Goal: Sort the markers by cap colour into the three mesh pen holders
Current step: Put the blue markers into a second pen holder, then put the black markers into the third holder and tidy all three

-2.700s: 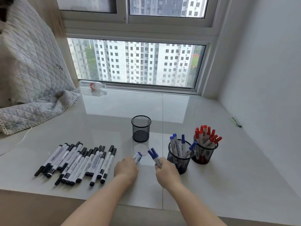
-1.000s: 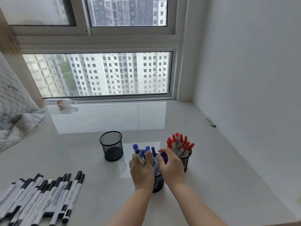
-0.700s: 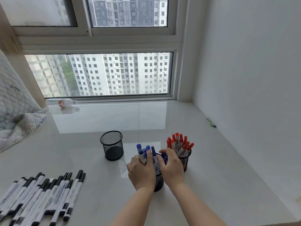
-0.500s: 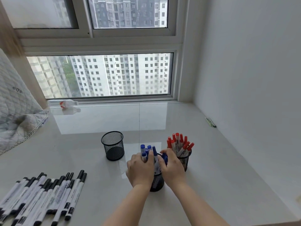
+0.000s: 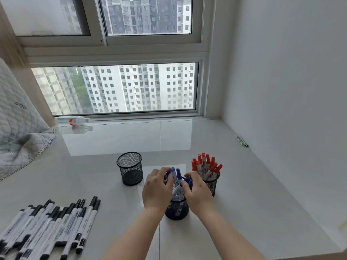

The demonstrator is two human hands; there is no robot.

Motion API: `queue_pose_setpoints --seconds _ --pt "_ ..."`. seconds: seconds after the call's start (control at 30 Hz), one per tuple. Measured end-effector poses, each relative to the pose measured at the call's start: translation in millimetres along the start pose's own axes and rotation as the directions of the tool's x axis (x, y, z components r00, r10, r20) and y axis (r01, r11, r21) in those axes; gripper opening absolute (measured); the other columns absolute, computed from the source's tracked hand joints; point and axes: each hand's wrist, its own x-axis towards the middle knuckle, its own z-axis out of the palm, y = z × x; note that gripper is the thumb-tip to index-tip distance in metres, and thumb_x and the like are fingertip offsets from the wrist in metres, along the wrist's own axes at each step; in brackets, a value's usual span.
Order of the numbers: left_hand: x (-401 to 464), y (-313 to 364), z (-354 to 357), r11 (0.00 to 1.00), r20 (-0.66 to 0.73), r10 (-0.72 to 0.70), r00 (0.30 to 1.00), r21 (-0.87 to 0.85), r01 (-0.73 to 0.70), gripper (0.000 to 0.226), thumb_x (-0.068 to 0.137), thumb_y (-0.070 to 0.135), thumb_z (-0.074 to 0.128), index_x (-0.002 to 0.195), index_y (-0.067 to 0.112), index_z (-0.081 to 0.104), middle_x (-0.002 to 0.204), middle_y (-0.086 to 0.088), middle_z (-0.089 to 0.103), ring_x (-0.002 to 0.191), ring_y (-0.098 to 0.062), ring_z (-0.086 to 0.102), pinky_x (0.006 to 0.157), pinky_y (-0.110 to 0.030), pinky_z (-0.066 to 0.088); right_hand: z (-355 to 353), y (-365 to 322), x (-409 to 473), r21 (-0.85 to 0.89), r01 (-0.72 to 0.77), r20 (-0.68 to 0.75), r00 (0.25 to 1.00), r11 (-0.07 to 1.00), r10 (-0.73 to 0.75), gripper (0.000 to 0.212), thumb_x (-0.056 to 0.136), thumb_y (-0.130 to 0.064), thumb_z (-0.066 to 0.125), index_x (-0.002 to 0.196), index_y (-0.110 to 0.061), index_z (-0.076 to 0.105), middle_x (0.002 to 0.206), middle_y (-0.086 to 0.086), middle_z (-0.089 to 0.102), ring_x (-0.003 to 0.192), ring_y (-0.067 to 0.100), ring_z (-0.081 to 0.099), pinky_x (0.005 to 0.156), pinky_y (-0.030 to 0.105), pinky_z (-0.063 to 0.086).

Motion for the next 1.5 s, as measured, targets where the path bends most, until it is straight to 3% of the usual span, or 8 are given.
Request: queue_pose_setpoints --seconds 0.17,0.33,0.5,0.73,0.9,1.03,1.3,1.5 --pt "-2.7 0.3 4.4 0.95 0.07 -0.088 0.994 -0.295 0.105 0.014 0.091 0.029 0.053 0.09 0.033 0.066 0.086 0.0 0.061 0.082 -0.019 0.063 0.076 -0.037 0.052 -1.9 -0.8 -1.2 -0.028 -0.01 -0.045 0.999 1.0 0.009 0.017 0.092 -0.031 0.05 0.108 -0.023 0.053 0.098 -0.01 0.059 0.084 0.008 0.055 0.069 0.027 0.047" --pt "-4.2 -3.1 3.4 0.937 0.156 -0.036 0.987 -0.337 0.088 0.012 0.091 0.033 0.053 0.086 0.041 0.06 0.082 0.005 0.066 0.076 -0.014 0.062 0.068 -0.03 0.05 -4.8 -1.1 0.5 -0.049 -0.038 -0.025 0.999 0.998 0.037 0.021 0.094 -0.028 0.046 0.113 -0.021 0.051 0.106 -0.006 0.059 0.087 0.01 0.054 0.072 0.029 0.049" --pt "-4.6 -11.4 -1.4 0.975 0.161 -0.005 0.987 -0.217 0.04 0.031 0.091 0.041 0.049 0.12 0.03 0.052 0.1 0.006 0.049 0.089 -0.004 0.053 0.08 -0.022 0.041 -6.0 -4.4 -2.8 -0.02 -0.019 -0.085 0.996 1.0 0.017 0.024 0.095 -0.024 0.044 0.116 -0.017 0.055 0.111 -0.002 0.059 0.106 0.016 0.052 0.083 0.028 0.046" --pt "-35.7 -41.7 -24.7 0.983 0.119 -0.034 0.992 -0.173 0.054 0.04 0.093 0.038 0.045 0.131 0.024 0.042 0.112 0.008 0.047 0.098 -0.006 0.051 0.083 -0.021 0.037 -1.3 -30.3 -26.0 -0.14 0.249 -0.361 0.888 0.958 -0.284 0.021 0.087 -0.025 0.046 0.099 -0.01 0.055 0.099 0.005 0.059 0.093 0.015 0.043 0.083 0.016 0.025" --pt "-60.7 -81.2 -53.4 0.995 0.1 -0.09 0.991 -0.039 0.094 0.038 0.091 0.029 0.053 0.127 0.022 0.045 0.112 0.006 0.049 0.097 -0.007 0.049 0.082 -0.022 0.038 30.5 -55.5 -44.4 -0.215 0.453 -0.246 0.832 0.865 -0.497 0.019 0.082 -0.022 0.046 0.1 -0.014 0.051 0.101 0.006 0.061 0.097 0.02 0.045 0.082 0.031 0.038" --pt "-76.1 -115.1 -83.5 0.949 0.049 -0.04 0.998 0.315 0.023 0.039 0.085 0.024 0.059 0.123 0.018 0.052 0.115 0.0 0.056 0.108 -0.021 0.05 0.086 -0.036 0.044 66.7 -74.3 -56.9 -0.14 0.595 -0.072 0.791 0.792 -0.607 0.021 0.082 -0.018 0.049 0.101 -0.01 0.055 0.1 0.008 0.06 0.092 0.023 0.049 0.08 0.032 0.042" --pt "-88.0 -178.0 -128.6 0.797 -0.067 -0.109 0.992 0.59 0.127 0.047 0.072 0.025 0.071 0.117 0.016 0.06 0.122 -0.005 0.058 0.118 -0.029 0.05 0.102 -0.054 0.031 148.3 -69.5 -42.9 0.066 -0.057 0.215 0.976 0.996 0.041 0.043 0.086 -0.02 0.055 0.127 -0.012 0.043 0.128 0.004 0.047 0.119 0.02 0.042 0.1 0.031 0.035" --pt "-88.4 -189.5 -127.2 0.807 -0.113 -0.119 0.987 0.568 0.162 0.048 0.073 0.028 0.069 0.118 0.018 0.059 0.128 -0.004 0.057 0.122 -0.028 0.049 0.107 -0.057 0.026 186.3 -63.7 -14.9 -0.023 -0.168 0.135 0.976 0.985 0.17 0.066 0.082 -0.032 0.061 0.137 -0.009 0.033 0.135 0.009 0.045 0.126 0.024 0.039 0.107 0.039 0.032"
